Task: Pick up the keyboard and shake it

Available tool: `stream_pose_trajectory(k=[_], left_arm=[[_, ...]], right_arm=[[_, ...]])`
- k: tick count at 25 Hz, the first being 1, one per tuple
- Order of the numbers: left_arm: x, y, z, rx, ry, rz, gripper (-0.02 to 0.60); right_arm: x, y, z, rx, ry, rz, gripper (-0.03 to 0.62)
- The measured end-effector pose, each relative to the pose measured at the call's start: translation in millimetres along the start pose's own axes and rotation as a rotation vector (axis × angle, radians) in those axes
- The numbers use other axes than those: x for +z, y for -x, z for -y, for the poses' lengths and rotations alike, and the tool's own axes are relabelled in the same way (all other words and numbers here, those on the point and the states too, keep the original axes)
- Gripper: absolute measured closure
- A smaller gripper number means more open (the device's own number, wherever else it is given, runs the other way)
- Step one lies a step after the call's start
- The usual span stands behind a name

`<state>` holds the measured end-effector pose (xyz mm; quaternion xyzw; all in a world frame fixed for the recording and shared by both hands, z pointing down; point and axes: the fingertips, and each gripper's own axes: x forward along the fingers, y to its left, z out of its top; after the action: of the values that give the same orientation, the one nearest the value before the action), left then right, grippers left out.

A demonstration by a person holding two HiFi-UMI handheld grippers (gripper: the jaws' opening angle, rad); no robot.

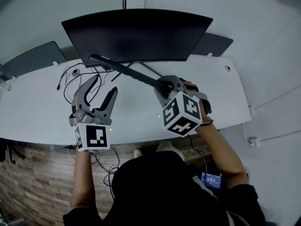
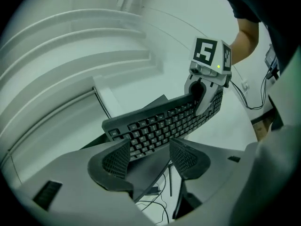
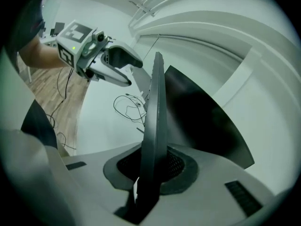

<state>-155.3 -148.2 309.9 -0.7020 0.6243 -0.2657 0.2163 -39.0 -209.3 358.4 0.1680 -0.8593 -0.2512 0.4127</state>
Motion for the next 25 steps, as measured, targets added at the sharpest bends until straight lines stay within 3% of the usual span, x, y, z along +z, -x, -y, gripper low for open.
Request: stream_pose_trajectory(k=[9, 13, 25], left_arm=[[-9.6, 0.1, 3.6, -0.021, 0.046, -0.007, 0.316], [-10.2, 2.7, 7.2, -0.036, 0.102, -0.001, 0.316], [-14.3, 4.5, 25.5, -0.112, 0.249, 0.015, 0.316]], right_arm=[[18.8, 10.1, 5.7, 0.056, -0.187, 0.125, 0.517], [27.7, 17.5, 8.4, 0.085, -0.294, 0.194, 0.517], [56.7, 46.5, 20.3, 0.125, -0.43, 0.394, 0.517]])
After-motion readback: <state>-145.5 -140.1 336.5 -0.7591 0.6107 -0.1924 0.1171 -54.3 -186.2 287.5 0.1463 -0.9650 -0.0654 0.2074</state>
